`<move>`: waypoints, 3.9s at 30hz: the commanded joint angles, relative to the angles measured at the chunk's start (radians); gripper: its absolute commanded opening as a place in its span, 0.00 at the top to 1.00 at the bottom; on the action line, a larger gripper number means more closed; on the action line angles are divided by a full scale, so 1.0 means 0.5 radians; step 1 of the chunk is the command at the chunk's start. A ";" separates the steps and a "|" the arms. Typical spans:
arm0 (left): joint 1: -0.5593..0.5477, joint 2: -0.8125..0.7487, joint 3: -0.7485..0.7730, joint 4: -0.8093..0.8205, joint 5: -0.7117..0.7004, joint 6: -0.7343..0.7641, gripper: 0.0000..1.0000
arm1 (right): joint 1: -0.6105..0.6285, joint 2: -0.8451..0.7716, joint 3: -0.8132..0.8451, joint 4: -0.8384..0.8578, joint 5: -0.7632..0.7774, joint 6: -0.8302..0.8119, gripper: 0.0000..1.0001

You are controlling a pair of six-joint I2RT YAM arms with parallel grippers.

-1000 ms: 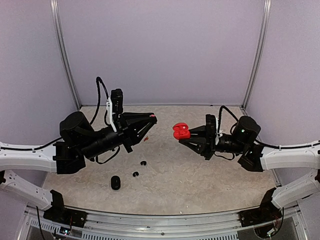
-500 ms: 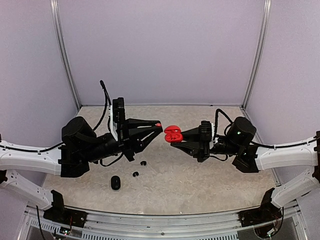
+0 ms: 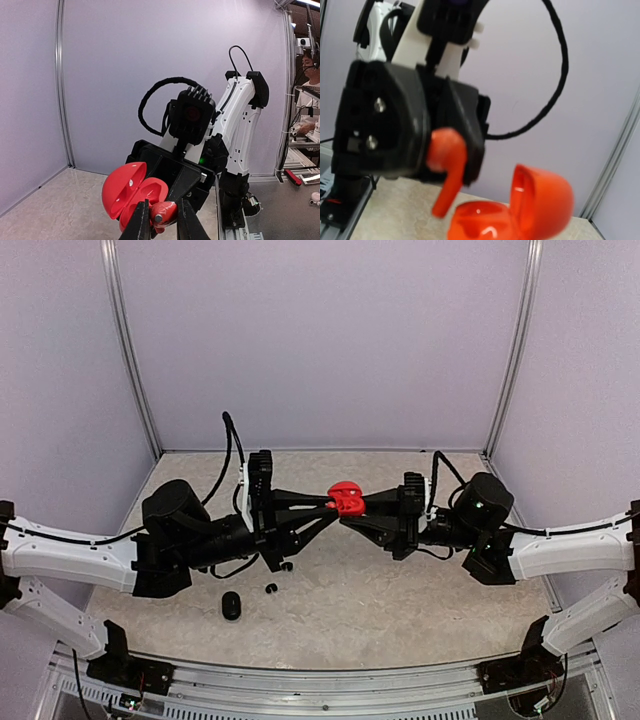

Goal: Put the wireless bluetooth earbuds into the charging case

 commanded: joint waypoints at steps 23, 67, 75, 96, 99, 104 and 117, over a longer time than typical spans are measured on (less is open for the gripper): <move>-0.018 0.055 0.142 -0.006 -0.121 0.115 0.83 | 0.039 0.044 0.003 0.167 -0.022 0.186 0.83; -0.014 0.189 0.093 -0.078 -0.140 0.213 0.80 | 0.039 0.078 -0.013 0.459 -0.069 0.503 0.83; -0.014 0.140 0.097 -0.138 -0.257 0.287 0.71 | 0.039 0.063 -0.026 0.439 -0.038 0.492 0.84; -0.022 0.004 -0.019 -0.036 -0.364 0.290 0.44 | 0.037 0.042 -0.069 0.332 0.177 0.445 0.86; -0.020 0.005 -0.023 -0.028 -0.399 0.268 0.41 | 0.035 0.031 -0.071 0.310 0.209 0.431 0.87; -0.019 0.024 0.005 -0.010 -0.527 0.183 0.43 | 0.039 0.015 -0.074 0.252 0.304 0.398 0.87; -0.019 0.083 0.072 -0.022 -0.499 0.139 0.46 | 0.039 -0.027 -0.086 0.151 0.516 0.319 0.88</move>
